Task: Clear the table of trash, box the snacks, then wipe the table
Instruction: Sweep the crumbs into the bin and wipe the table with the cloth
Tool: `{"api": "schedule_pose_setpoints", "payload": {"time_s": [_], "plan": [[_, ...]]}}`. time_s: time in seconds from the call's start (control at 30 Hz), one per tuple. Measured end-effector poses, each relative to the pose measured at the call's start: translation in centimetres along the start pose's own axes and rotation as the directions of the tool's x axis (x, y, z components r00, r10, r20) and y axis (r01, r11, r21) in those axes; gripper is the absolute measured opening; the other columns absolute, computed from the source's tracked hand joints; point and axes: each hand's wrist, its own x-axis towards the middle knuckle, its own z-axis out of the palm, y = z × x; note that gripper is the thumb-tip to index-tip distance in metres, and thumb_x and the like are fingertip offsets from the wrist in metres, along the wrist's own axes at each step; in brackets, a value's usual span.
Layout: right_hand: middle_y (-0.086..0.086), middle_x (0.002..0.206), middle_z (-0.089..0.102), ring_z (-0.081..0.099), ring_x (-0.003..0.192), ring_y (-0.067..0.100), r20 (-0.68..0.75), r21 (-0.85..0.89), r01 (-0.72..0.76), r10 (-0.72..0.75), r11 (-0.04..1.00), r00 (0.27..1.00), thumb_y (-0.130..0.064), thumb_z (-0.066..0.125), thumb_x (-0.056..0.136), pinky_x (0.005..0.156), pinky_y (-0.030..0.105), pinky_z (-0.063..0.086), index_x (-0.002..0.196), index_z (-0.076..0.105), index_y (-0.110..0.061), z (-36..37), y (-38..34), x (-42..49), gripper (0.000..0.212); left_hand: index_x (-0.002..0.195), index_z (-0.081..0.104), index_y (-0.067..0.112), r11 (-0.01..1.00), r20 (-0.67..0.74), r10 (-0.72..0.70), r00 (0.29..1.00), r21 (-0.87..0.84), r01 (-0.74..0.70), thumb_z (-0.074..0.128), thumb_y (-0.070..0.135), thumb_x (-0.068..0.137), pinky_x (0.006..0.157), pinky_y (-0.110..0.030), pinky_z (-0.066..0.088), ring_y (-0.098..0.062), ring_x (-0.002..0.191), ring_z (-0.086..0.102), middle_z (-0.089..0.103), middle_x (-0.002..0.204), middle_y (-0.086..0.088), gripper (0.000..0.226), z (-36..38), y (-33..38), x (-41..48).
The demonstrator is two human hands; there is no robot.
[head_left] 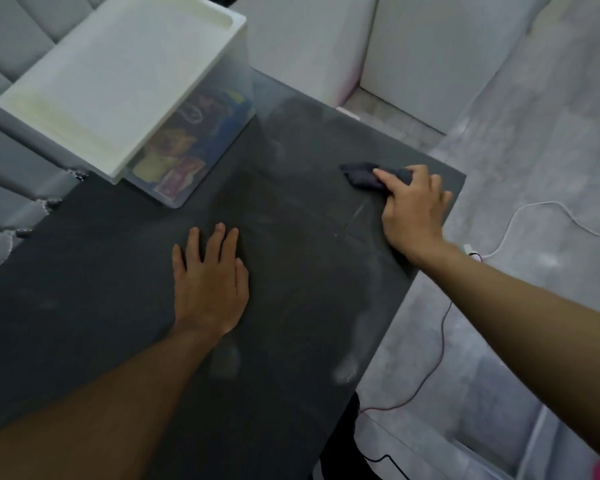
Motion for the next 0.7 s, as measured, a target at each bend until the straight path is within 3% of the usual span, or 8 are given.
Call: {"api": "schedule_pose_setpoints", "payload": {"time_s": [0.07,0.17,0.27,0.37,0.43,0.53,0.6,0.7], "plan": [[0.011,0.123,0.052,0.045,0.104,0.036,-0.002,0.002,0.055,-0.055,0.998,0.998,-0.014,0.051,0.090,0.083,0.040,0.029,0.132,0.061,-0.035,0.2,-1.0,-2.3,0.048,0.143,0.047,0.009,0.995,-0.028,-0.049,0.998,-0.088,0.047,0.031,0.039,0.095,0.118,-0.060,0.022,-0.041,0.143,0.030,0.045,0.149,-0.012,0.059,-0.5,1.9,1.0],[0.009,0.118,0.056,0.049,0.095,0.034,0.081,0.049,0.388,-0.391,0.920,0.917,-0.021,0.047,0.090,0.078,0.039,0.030,0.129,0.064,-0.034,0.0,0.0,-4.9,0.045,0.152,0.034,0.017,0.971,0.016,-0.059,0.998,-0.230,0.061,0.037,0.041,0.096,0.122,-0.061,0.009,-0.037,0.151,0.014,0.032,0.158,-0.005,0.061,-0.2,6.3,2.0],[0.007,0.121,0.057,0.049,0.095,0.031,0.159,0.071,0.557,-0.561,0.827,0.812,-0.027,0.041,0.092,0.079,0.039,0.029,0.131,0.061,-0.038,-0.8,2.7,-3.1,0.046,0.160,0.008,0.034,0.995,0.087,-0.024,0.996,-0.093,0.032,0.024,0.061,0.097,0.118,-0.067,-0.006,-0.036,0.153,-0.009,0.007,0.167,0.005,0.070,1.2,9.5,1.6],[0.010,0.126,0.053,0.048,0.103,0.035,0.129,-0.069,0.462,-0.452,0.884,0.883,-0.023,0.044,0.090,0.085,0.042,0.028,0.134,0.056,-0.041,-1.0,4.7,1.0,0.050,0.158,-0.004,0.039,0.999,0.111,-0.023,0.994,0.026,0.020,0.010,0.071,0.092,0.114,-0.072,-0.004,-0.038,0.152,-0.015,-0.001,0.168,0.006,0.075,1.9,9.6,1.7],[0.014,0.132,0.047,0.043,0.113,0.039,0.063,-0.104,0.167,-0.161,0.981,0.985,-0.016,0.045,0.092,0.093,0.045,0.028,0.139,0.051,-0.041,-1.2,5.4,3.9,0.054,0.158,-0.007,0.040,0.999,0.122,-0.032,0.992,0.028,0.029,0.008,0.073,0.091,0.114,-0.073,-0.005,-0.037,0.152,-0.017,-0.004,0.168,0.006,0.076,1.9,9.5,1.8],[0.015,0.138,0.039,0.035,0.121,0.039,0.086,-0.056,-0.206,0.210,0.977,0.974,-0.012,0.040,0.094,0.100,0.046,0.026,0.144,0.045,-0.037,-1.7,5.7,5.8,0.056,0.157,-0.010,0.040,0.998,0.123,-0.042,0.992,0.049,0.036,0.007,0.075,0.090,0.113,-0.073,-0.004,-0.037,0.151,-0.019,-0.007,0.168,0.007,0.077,1.8,9.7,1.9],[0.016,0.135,0.041,0.038,0.118,0.040,0.095,-0.042,-0.147,0.150,0.988,0.984,-0.012,0.041,0.094,0.099,0.046,0.027,0.143,0.047,-0.033,-1.9,4.9,4.6,0.055,0.157,-0.011,0.040,0.998,0.135,-0.044,0.990,0.057,0.037,0.005,0.075,0.090,0.113,-0.073,-0.004,-0.037,0.151,-0.020,-0.008,0.168,0.008,0.077,1.7,9.9,1.9],[0.014,0.124,0.052,0.046,0.103,0.039,0.049,-0.001,0.152,-0.152,0.988,0.987,-0.012,0.047,0.087,0.085,0.043,0.033,0.134,0.059,-0.031,-1.0,3.4,0.3,0.052,0.157,-0.012,0.041,0.997,0.131,-0.049,0.990,0.058,0.042,0.003,0.073,0.092,0.113,-0.073,-0.004,-0.036,0.151,-0.020,-0.008,0.168,0.008,0.074,1.8,9.8,1.9]]}}
